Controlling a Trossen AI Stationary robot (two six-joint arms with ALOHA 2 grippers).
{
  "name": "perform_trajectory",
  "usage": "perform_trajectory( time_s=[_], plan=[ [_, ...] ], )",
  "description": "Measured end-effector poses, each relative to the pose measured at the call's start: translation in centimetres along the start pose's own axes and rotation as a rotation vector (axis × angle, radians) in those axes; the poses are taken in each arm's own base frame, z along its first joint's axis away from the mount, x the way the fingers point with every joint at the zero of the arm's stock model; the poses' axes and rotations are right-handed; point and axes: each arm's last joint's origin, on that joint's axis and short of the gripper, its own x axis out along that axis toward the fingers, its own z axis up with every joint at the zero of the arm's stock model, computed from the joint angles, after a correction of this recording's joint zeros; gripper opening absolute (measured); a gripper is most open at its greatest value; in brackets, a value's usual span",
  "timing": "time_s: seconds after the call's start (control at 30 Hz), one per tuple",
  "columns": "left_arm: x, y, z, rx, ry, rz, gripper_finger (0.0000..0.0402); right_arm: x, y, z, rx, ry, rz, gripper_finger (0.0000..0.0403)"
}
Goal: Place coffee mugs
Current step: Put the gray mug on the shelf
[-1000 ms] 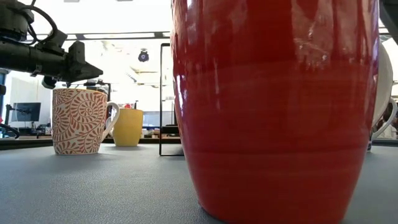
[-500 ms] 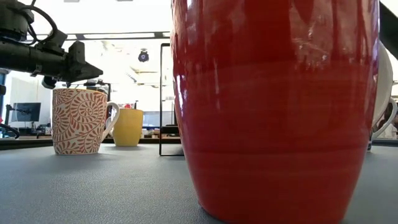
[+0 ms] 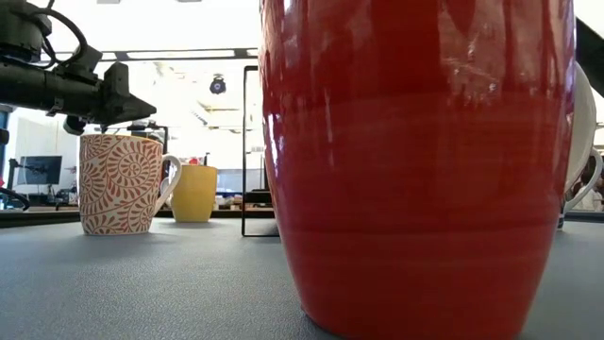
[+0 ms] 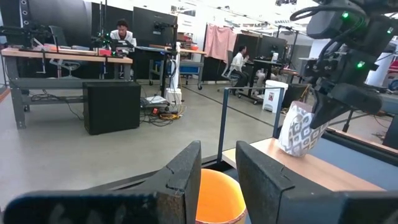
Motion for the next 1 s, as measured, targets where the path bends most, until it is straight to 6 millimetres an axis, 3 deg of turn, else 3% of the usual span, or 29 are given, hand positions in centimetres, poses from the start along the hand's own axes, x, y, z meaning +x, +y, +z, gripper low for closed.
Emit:
perform_trajectory(
  time_s=[0.33,1.0],
  plan=[
    [0.0,0.0,0.0,0.0,0.0,0.0,0.0084,-0.2,0.1,0.3,-0.013,-0.026,0.009,0.0085],
    [0.0,0.0,0.0,0.0,0.0,0.0,0.0084,-0.2,0.0,1.3,0.058,-0.123,0.041,0.0052]
  ],
)
